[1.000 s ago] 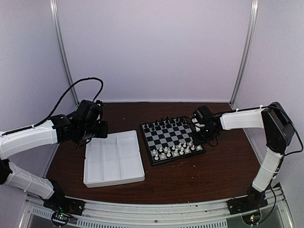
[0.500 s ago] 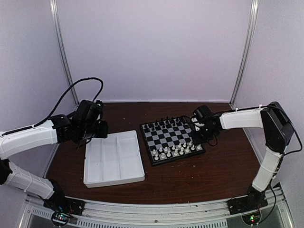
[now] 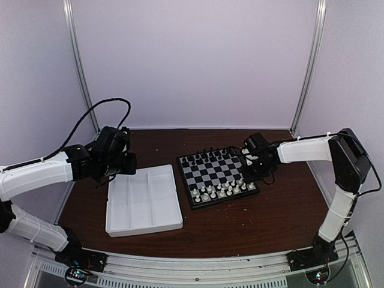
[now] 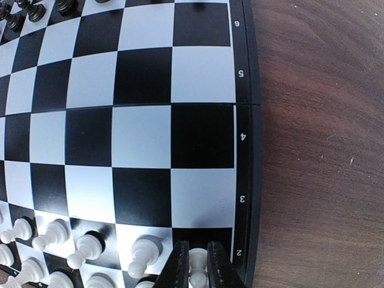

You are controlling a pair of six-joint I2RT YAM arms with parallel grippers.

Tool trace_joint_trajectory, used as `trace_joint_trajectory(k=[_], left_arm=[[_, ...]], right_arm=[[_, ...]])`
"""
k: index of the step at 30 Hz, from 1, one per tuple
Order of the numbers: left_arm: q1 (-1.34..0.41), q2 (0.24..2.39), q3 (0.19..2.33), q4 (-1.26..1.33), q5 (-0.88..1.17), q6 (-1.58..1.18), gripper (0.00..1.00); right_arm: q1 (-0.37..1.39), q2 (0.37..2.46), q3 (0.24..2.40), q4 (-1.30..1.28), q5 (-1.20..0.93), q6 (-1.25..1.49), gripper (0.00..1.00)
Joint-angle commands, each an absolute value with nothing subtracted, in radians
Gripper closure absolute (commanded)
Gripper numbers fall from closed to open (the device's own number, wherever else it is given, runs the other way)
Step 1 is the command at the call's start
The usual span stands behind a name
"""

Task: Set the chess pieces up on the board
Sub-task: Place the chess piece on the chessboard.

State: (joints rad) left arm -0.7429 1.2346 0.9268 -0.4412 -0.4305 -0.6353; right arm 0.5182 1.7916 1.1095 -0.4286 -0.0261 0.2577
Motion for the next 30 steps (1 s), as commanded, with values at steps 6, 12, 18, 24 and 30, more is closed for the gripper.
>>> trace_joint_trajectory(k=[6,12,18,24,30], left_arm=[[-0.736,1.248,0.937,-0.402,-0.432,-0.636,0.7],[-0.736,1.25,0.94,-0.403,-0.432,-0.634,0.7],[-0.737,1.252,0.943,-0.4,-0.432,-0.632,0.7],[-0.737,1.252,0.944,-0.4,-0.426,-0.632,0.7],[-0.736,1.243,0.941,-0.405,-0.429,-0.631,0.7]], right_arm=[[0.509,1.815,1.153,-0.423,-0.012,0.25,0.88],[0.508,1.813,1.156,-0.426,-0.011,0.249,0.86],[0.508,1.799,1.149,-0.434,-0.005,0.246,0.85],[0.508,1.797,1.143,-0.434,-0.005,0.245,0.67],[0.508,1.772,1.153,-0.441,0.017,0.243,0.63]])
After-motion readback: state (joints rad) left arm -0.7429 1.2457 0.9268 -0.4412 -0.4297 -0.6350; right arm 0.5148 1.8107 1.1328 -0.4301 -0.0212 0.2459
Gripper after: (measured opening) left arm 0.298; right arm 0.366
